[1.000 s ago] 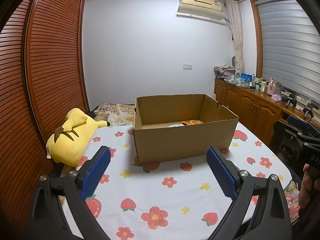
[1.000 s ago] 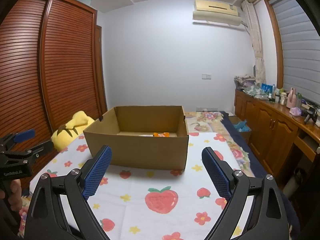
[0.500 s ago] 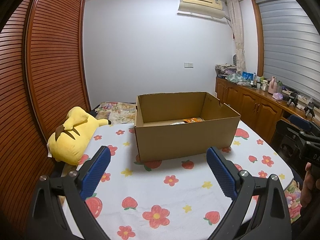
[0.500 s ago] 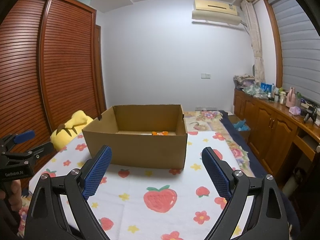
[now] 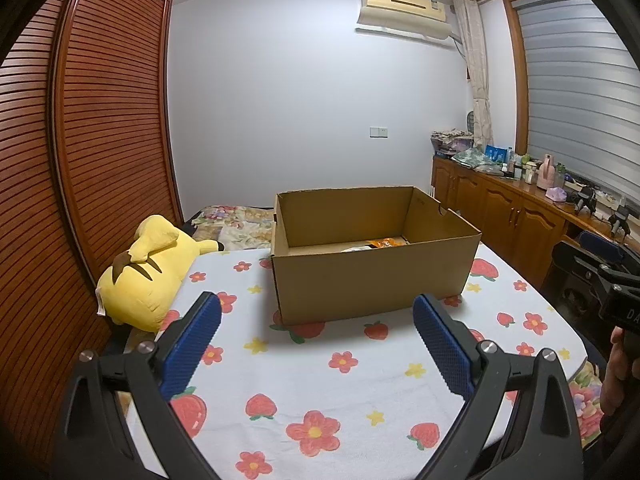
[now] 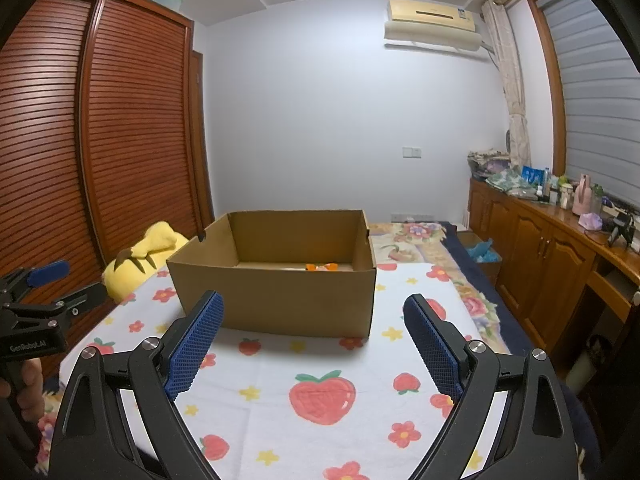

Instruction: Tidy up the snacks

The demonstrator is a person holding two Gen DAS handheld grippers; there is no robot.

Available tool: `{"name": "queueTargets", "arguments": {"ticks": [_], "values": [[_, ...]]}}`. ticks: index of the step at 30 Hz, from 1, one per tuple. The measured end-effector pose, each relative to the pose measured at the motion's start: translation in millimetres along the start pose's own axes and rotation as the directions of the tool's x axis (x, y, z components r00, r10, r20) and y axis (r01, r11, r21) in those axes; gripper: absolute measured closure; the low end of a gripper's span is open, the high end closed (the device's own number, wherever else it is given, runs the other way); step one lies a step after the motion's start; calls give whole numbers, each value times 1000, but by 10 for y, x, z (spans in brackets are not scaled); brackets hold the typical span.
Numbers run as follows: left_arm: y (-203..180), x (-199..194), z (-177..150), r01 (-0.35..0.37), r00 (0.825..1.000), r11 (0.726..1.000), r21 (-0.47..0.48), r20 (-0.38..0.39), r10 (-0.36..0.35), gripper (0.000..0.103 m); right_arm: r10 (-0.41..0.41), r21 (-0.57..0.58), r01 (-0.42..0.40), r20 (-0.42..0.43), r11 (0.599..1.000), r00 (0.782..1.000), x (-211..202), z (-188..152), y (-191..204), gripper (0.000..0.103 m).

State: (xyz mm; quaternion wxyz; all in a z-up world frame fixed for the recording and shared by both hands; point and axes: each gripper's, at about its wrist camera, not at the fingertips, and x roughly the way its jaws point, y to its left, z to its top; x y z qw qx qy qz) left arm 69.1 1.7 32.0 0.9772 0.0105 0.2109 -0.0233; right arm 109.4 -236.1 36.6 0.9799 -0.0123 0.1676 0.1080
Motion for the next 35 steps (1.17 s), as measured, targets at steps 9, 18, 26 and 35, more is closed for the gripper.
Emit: {"name": "queueTargets", "arguments": {"ticks": [9,18,26,35], "values": [[-1,-5,-5,-1,1000,1000,0,0,1,5,3,1,-3,-1,1000,1000,-5,-2,3,10],[-3,-19,-8,3,1000,1000,-3,-2,-3,5,3,3,-3,-1,1000,1000,-7,-4,1,10],[-4,-23,-9,1,1000,1000,-2,-1,-1,5,1,1,-1,0,1000,1000,-5,-4,1,10],[-18,-26,-7,-1,1000,1000,-2,-6,1,5,2,3,-2,-1,1000,1000,-4,0,20,10]]}}
